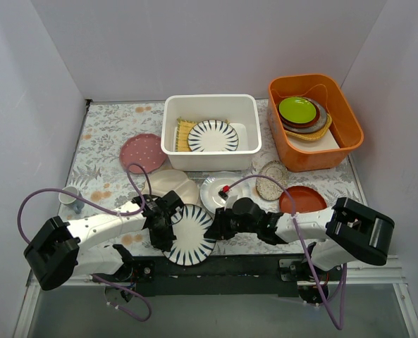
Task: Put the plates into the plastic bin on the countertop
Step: Pick up the plate from the corner of the board, then place the plate in the plastic bin.
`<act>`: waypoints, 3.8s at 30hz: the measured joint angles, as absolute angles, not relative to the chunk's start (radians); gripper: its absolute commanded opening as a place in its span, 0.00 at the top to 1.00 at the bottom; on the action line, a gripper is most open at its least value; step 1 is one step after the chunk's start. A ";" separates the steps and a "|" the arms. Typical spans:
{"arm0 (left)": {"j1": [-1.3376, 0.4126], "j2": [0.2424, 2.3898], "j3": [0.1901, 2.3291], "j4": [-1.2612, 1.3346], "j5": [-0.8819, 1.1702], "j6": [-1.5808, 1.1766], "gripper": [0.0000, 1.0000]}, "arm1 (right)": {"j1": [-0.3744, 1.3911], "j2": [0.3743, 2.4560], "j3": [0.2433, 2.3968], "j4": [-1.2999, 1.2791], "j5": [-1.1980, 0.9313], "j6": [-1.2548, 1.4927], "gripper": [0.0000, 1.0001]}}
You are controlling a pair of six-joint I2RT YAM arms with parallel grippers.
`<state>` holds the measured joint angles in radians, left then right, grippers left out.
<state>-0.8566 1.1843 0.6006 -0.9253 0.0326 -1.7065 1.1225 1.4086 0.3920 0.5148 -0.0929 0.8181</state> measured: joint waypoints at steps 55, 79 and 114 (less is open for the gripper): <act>-0.868 1.173 1.068 -0.986 -0.310 -1.591 0.02 | 1.113 0.843 0.489 -0.205 0.131 0.714 0.99; -0.670 1.167 0.923 -0.987 -0.253 -1.563 0.02 | 0.925 0.915 0.775 -0.376 0.136 0.574 0.99; -0.669 1.129 0.792 -0.964 -0.183 -1.571 0.02 | 0.494 1.304 1.208 -0.217 -0.224 0.487 0.99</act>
